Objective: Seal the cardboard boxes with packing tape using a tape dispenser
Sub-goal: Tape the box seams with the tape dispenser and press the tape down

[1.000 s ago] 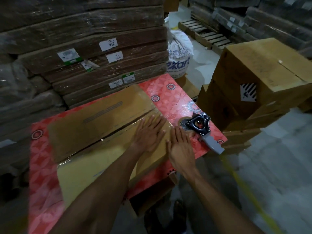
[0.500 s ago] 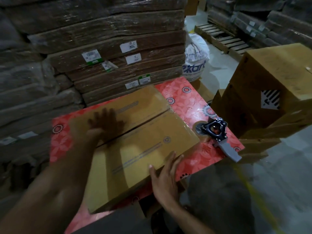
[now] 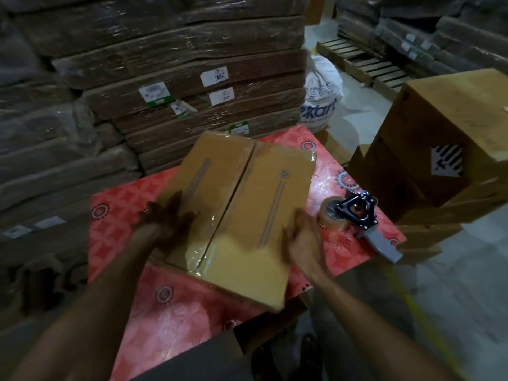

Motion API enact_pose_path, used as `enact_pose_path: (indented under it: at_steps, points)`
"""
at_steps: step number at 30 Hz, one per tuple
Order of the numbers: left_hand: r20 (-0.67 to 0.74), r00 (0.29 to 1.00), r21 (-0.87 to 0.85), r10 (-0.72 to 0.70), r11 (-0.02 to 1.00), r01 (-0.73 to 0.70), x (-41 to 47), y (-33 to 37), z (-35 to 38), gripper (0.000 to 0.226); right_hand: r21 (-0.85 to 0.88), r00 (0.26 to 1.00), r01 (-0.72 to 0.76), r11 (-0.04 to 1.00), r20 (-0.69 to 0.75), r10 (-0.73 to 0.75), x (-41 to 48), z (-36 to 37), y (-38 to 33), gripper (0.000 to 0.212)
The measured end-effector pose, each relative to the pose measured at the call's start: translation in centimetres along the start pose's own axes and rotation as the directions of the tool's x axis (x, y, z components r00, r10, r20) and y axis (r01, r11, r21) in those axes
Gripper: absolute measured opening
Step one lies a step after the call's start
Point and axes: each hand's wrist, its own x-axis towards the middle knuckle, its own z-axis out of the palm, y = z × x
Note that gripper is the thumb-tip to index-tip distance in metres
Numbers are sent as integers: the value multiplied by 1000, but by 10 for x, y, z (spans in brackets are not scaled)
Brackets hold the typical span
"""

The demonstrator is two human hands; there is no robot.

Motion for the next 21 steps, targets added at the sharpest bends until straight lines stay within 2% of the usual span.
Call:
enact_pose_path:
  at_steps: [2, 4, 6, 7, 9, 10, 12, 14, 16, 17, 19, 21]
  points:
    - [-11, 999, 73, 44, 996, -44, -21, 11, 3, 86, -55, 992, -35, 998, 118, 41, -23, 10, 5, 70]
    - [30, 993, 167, 111, 979, -115, -39, 16, 10, 70, -36, 987, -18, 999, 162, 24, -21, 2, 7, 78]
    - [29, 995, 201, 98, 974, -102, -53, 20, 16, 77, -66, 972, 51, 996, 234, -34, 5, -14, 12, 75]
    - [-35, 996, 179, 86, 981, -78, -65, 22, 17, 84, -106, 958, 85, 991, 282, -52, 21, -21, 15, 70]
    - [-136, 990, 38, 35, 999, -30, -81, 25, 31, 84, -258, 929, 203, 944, 357, -102, 55, -30, 18, 59]
    - [-136, 990, 2, 28, 1000, -28, -94, 31, 40, 83, -338, 913, 277, 899, 384, -137, 71, -31, 19, 55]
    - [-102, 990, 133, 95, 988, -81, -126, 50, 50, 84, -477, 900, 365, 800, 400, -172, 88, -29, 17, 48]
    - [-34, 985, 273, 168, 950, -153, -147, 66, 51, 68, -557, 894, 426, 713, 379, -238, 85, -25, 10, 44]
    - [-73, 984, 222, 162, 965, -142, -148, 76, 39, 38, -548, 878, 476, 688, 343, -334, 54, -16, -6, 32]
    - [-144, 972, 168, 185, 973, -160, -139, 78, 35, 30, -529, 867, 497, 687, 333, -371, 32, -9, -16, 31]
    - [-245, 916, 112, 317, 948, -298, -111, 80, 31, 27, -501, 860, 510, 699, 332, -388, -21, 11, -37, 41]
    - [-200, 815, 194, 544, 837, -511, -80, 81, 33, 46, -446, 848, 505, 739, 414, -330, -72, 30, -53, 71]
